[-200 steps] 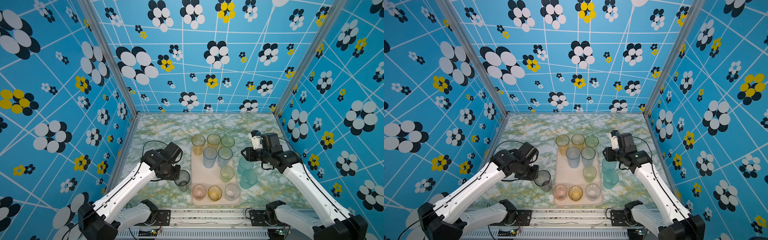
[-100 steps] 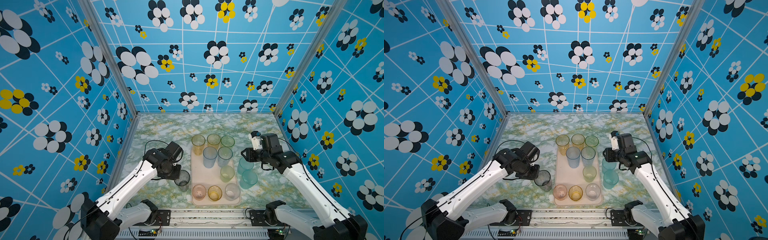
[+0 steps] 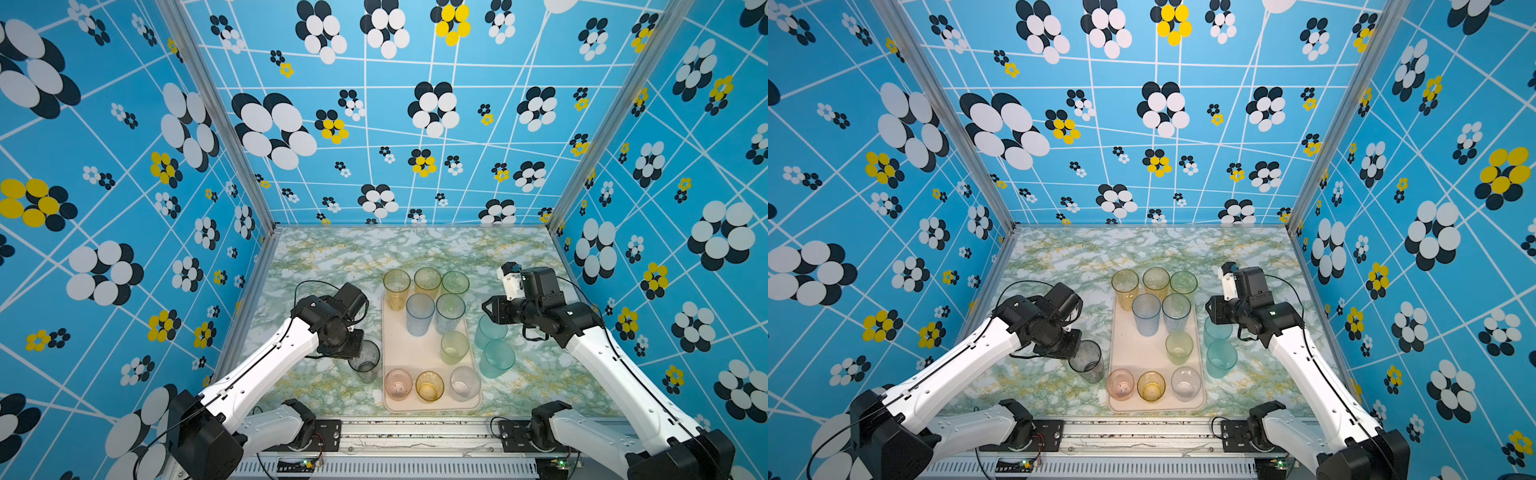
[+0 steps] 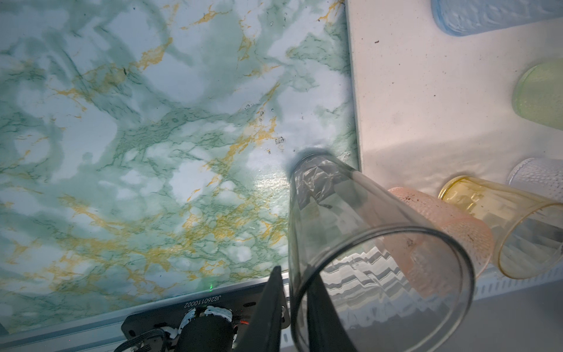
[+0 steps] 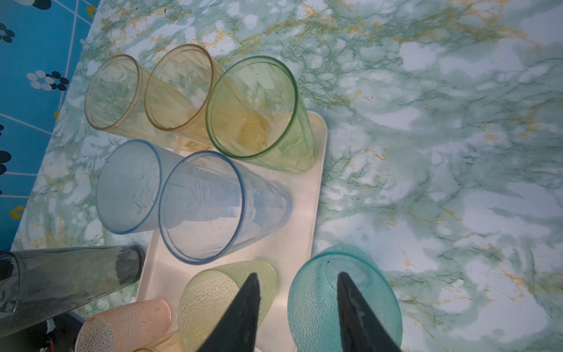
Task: Place the glasses into the tray
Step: Pick up the glass from the center of the table.
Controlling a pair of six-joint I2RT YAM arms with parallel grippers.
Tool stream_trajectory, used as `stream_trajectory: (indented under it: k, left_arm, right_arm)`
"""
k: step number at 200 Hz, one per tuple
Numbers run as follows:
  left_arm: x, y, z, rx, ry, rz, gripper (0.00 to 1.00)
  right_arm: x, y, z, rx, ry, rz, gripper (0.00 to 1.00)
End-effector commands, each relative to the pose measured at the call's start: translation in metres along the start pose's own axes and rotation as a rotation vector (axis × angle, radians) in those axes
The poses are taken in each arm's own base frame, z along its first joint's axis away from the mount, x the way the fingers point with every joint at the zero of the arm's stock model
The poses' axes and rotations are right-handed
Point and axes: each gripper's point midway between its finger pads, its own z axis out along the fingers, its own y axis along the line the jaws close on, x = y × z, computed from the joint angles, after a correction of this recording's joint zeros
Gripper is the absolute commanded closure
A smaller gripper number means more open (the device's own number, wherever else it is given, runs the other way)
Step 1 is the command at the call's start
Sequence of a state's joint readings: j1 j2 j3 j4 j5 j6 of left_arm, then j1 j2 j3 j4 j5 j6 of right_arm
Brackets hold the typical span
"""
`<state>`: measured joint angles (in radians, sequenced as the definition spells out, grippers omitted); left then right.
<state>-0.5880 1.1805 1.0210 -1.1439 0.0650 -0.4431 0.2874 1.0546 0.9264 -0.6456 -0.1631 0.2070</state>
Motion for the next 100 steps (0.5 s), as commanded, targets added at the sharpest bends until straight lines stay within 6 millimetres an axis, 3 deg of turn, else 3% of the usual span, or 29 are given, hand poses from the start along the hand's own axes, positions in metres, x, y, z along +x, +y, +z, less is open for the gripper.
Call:
stream_trajectory:
  k: [1, 100]
  left_arm:
    - [0.0, 0.0006, 0.0027, 0.003, 0.017, 0.005, 0.83]
    - [-0.0037, 0.0032, -0.0043, -0.03, 0.018, 0.019, 0.91]
  right_arm:
    - [0.0024, -0.0036, -0.0011, 0.013, 0.002, 0.016, 0.56]
    - [0.0015, -0.0031, -0.0001, 0.011, 0.003, 0.016, 0.56]
